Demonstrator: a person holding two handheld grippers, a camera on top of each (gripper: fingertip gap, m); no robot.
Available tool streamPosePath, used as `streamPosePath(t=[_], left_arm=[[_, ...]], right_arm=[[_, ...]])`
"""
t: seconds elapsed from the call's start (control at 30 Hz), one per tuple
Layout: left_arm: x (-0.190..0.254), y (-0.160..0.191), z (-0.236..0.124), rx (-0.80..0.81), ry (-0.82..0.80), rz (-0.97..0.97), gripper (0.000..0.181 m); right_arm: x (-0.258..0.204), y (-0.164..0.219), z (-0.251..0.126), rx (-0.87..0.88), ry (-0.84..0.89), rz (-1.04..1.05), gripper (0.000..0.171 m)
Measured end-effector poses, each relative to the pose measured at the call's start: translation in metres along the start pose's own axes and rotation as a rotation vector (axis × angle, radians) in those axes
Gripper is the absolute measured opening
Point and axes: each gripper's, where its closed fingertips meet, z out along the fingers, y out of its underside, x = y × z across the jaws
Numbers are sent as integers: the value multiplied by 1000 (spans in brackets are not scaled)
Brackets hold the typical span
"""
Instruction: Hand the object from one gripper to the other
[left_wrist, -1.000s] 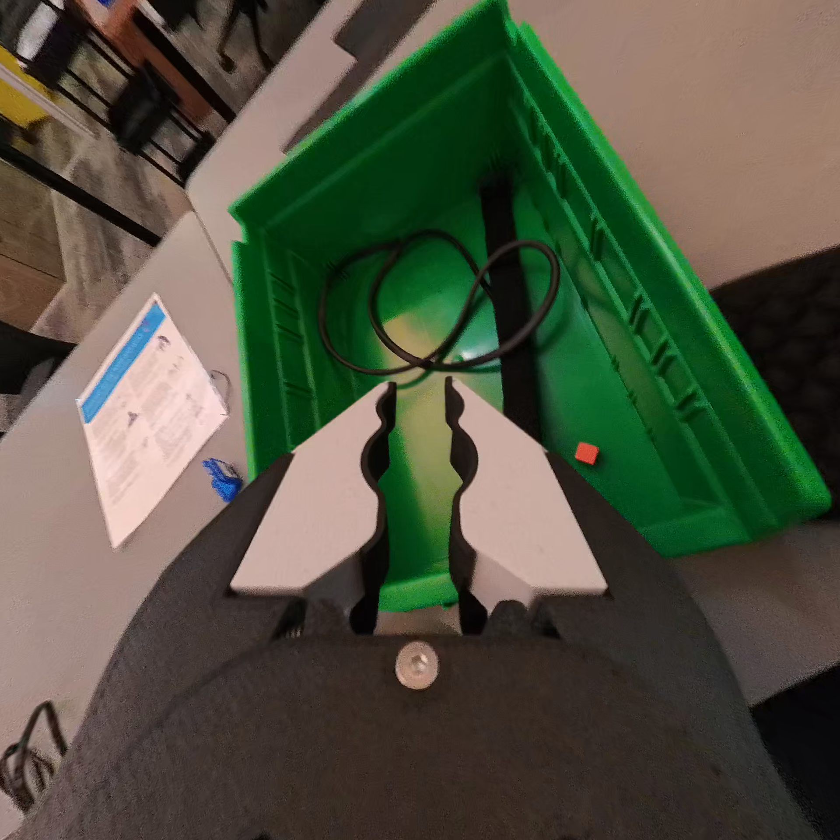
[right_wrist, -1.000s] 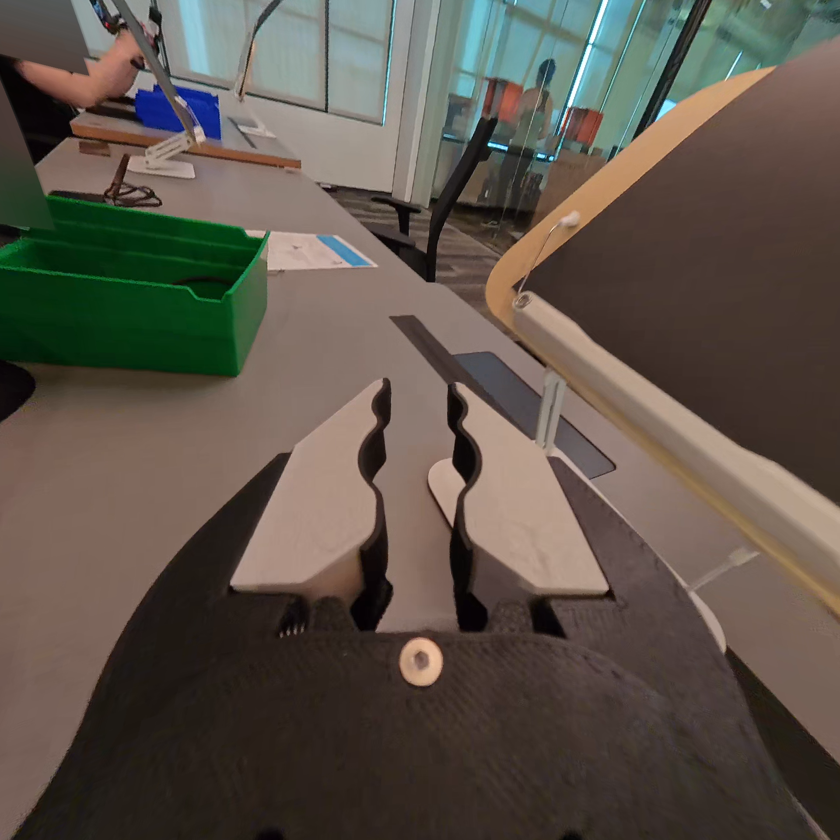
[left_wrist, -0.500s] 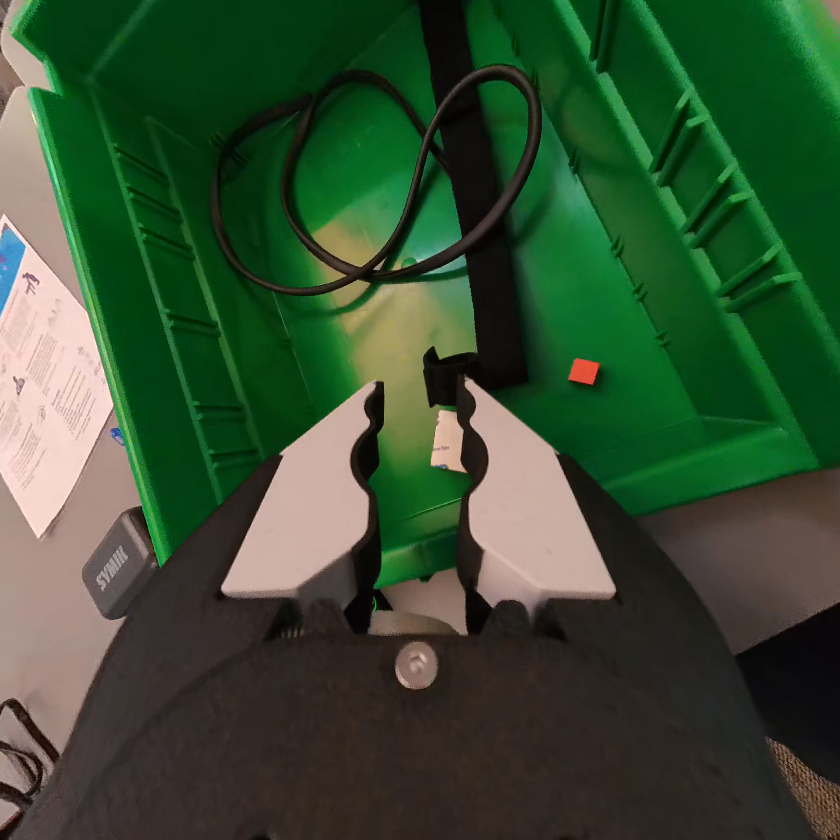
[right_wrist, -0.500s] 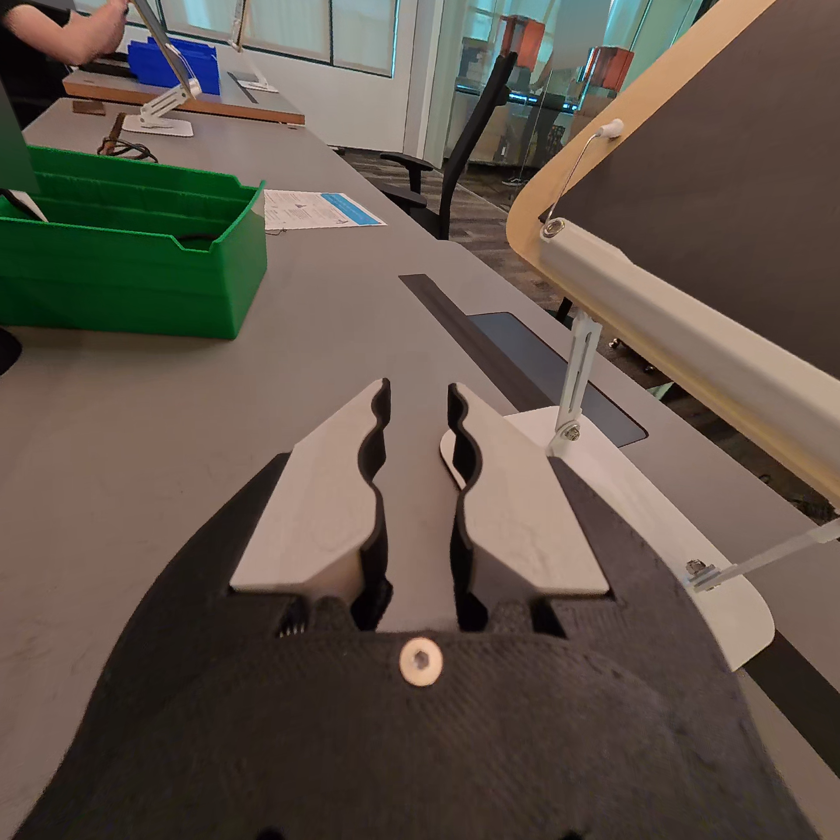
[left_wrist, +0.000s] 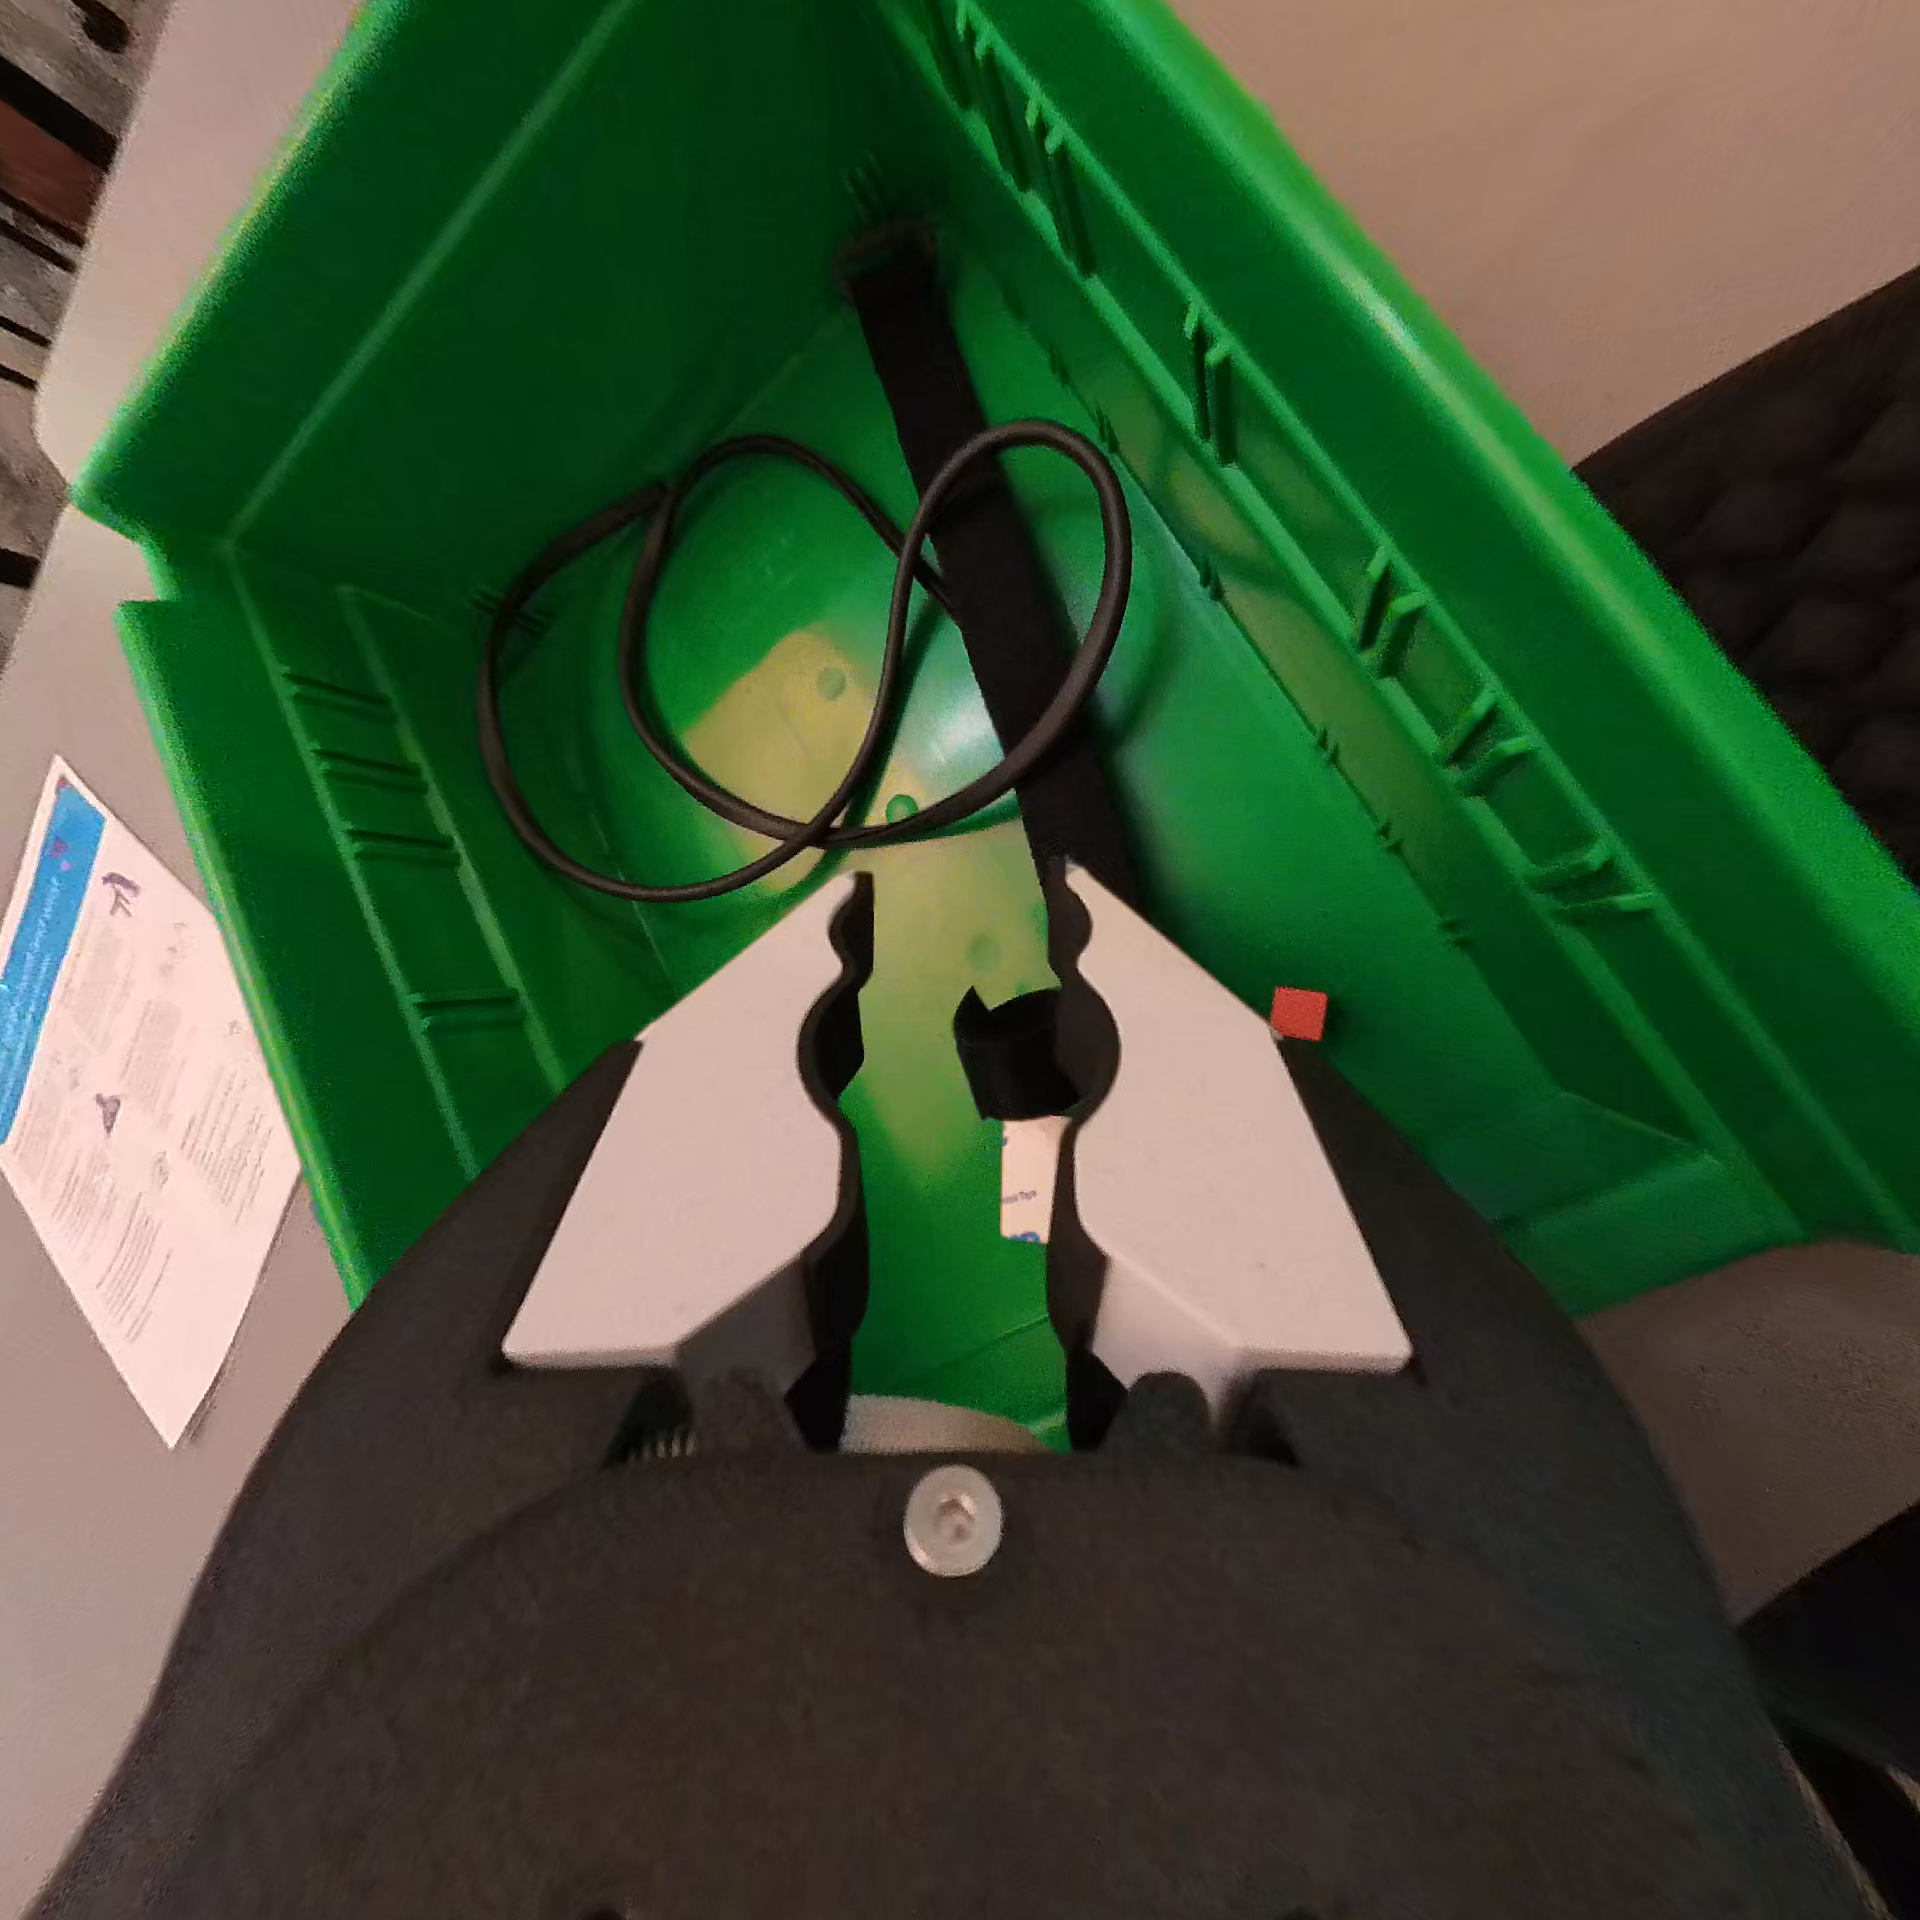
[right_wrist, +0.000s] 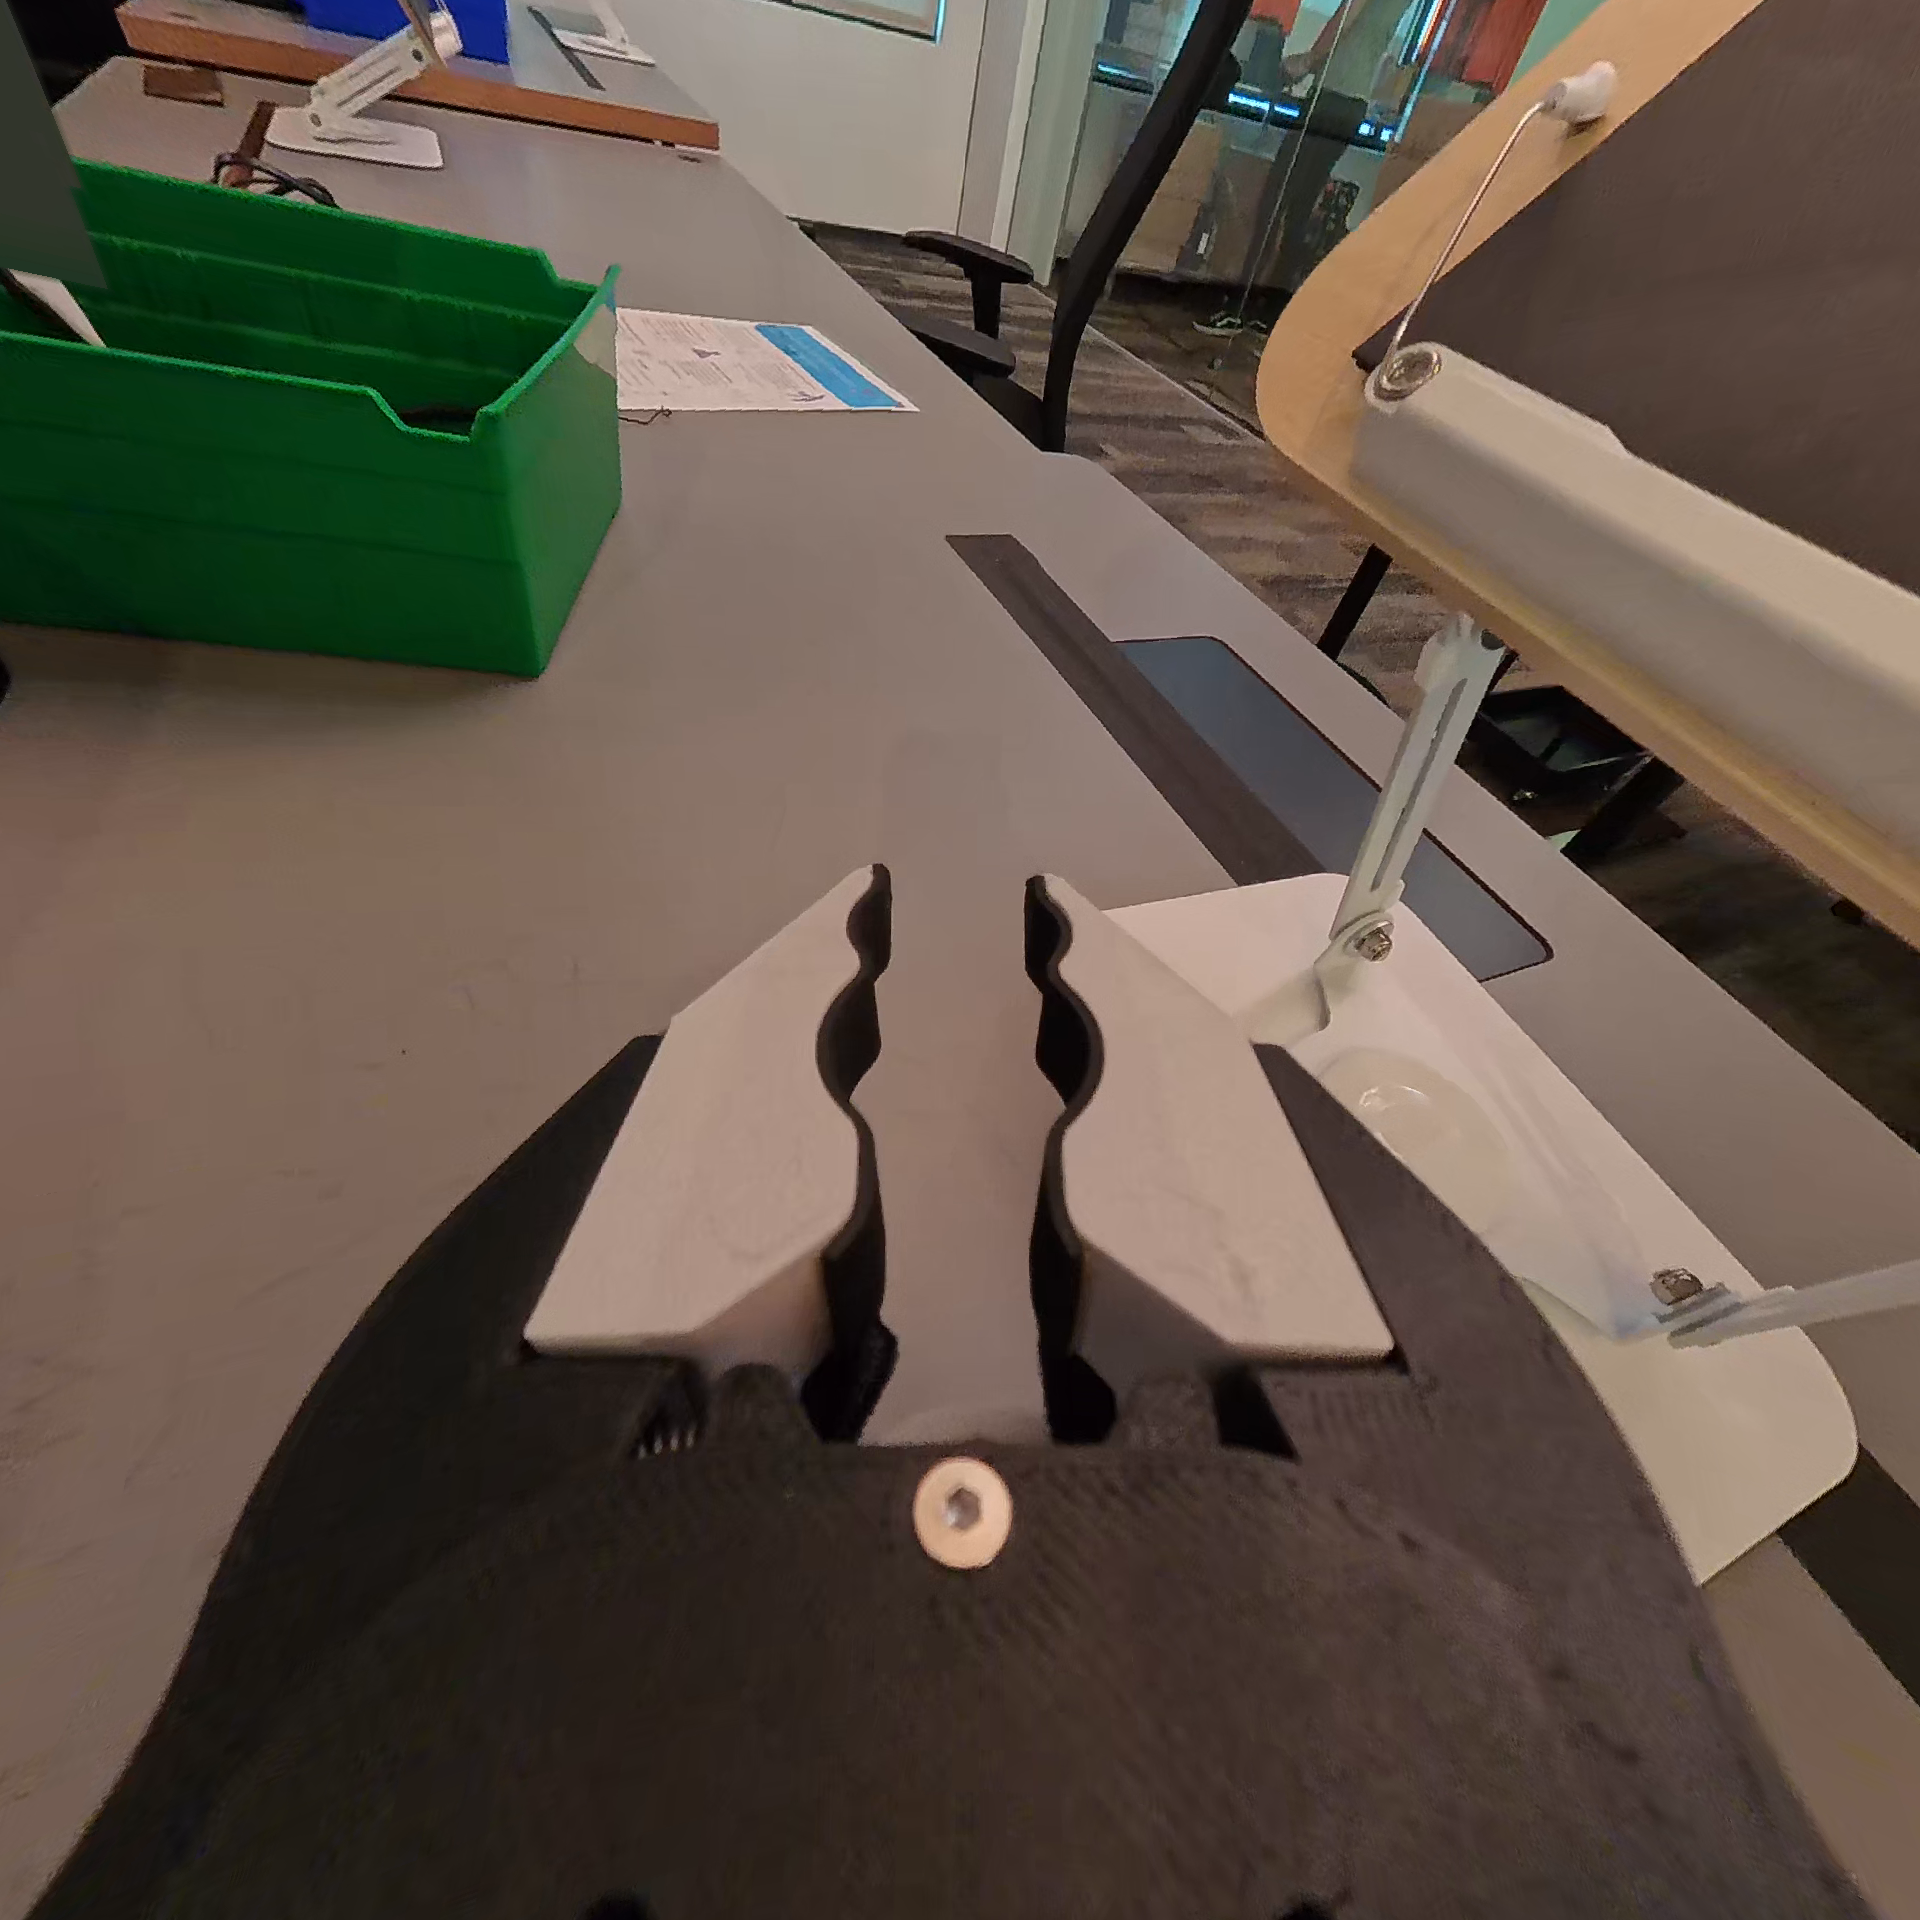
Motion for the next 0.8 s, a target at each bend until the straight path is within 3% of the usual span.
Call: streamPosePath(t=[0.27, 0.47, 0.6, 0.8], left_arm=[[31, 24, 21, -138, 135, -41, 39], [34, 26, 30, -188, 161, -31, 20], [26, 23, 25, -194, 121, -17, 11], [-11, 2, -12, -141, -31, -6, 3]], right_arm=[[-3, 14, 8, -38, -16, 8, 23], [-7, 16, 12, -49, -24, -5, 23], [-7, 17, 12, -52, -25, -6, 23], [-5, 13, 9, -33, -23, 3, 23]])
